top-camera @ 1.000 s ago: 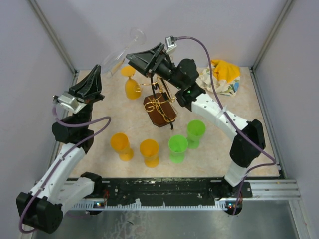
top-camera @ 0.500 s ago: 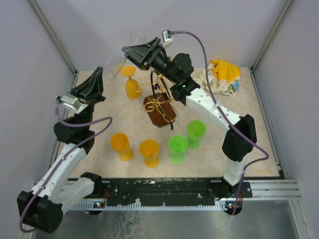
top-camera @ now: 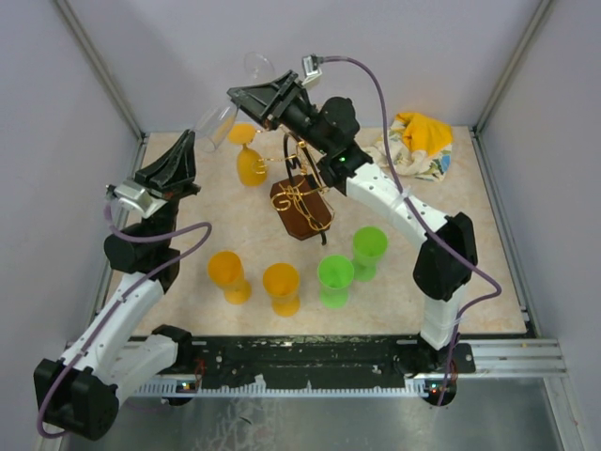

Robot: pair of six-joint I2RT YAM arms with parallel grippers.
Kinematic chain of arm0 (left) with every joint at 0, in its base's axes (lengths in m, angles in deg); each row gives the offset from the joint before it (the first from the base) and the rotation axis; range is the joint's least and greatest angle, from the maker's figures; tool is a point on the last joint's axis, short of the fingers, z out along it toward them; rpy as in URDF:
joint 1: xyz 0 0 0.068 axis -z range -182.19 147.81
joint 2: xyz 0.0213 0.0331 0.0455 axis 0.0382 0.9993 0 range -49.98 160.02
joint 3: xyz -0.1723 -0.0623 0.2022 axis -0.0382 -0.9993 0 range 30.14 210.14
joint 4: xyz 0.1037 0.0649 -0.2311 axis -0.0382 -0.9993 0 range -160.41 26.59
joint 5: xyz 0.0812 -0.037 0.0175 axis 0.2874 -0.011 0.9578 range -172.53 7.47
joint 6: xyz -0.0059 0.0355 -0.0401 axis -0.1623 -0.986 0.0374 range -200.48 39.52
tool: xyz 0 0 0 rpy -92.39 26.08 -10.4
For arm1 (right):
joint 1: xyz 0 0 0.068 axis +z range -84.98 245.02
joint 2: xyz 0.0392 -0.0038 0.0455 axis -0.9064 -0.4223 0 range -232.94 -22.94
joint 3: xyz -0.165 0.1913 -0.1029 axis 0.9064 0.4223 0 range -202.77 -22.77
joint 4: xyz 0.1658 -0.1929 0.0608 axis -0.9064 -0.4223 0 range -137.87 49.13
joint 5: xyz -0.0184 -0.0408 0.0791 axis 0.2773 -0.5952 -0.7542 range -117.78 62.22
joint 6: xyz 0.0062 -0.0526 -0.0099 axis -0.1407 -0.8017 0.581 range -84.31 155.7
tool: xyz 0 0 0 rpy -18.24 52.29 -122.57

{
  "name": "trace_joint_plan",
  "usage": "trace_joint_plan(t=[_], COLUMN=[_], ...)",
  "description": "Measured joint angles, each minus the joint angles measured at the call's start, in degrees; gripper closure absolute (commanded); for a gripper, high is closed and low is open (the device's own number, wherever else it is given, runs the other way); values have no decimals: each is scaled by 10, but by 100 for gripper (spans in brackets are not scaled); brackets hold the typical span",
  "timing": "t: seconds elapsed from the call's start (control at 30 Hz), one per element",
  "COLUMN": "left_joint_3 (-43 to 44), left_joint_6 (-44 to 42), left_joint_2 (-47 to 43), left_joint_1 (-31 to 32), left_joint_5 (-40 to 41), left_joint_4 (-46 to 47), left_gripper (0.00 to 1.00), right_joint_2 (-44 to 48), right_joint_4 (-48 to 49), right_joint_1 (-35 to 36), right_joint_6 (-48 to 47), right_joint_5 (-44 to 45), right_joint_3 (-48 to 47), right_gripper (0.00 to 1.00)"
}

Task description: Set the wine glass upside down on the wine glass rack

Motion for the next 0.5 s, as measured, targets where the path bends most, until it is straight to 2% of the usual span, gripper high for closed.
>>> trace_joint_plan(t=[0.13,0.4,0.5], left_joint_3=[-3,-9,-14], left_joint_6=[4,14,14], left_joint_2=[0,9,9], left_joint_1=[0,0,0], left_joint_5=[-2,-21,-32], left_joint_4=[2,20,19], left_gripper=[100,100,93], right_joint_2=[-3,-13,-24], right_joint_4=[-5,-35,-43], right_joint_1=[0,-1,0], right_joint_6=[0,-35,-48], right_joint_5=[4,6,5], right_joint_3=[-18,-73,-92], right_gripper=[73,79,80])
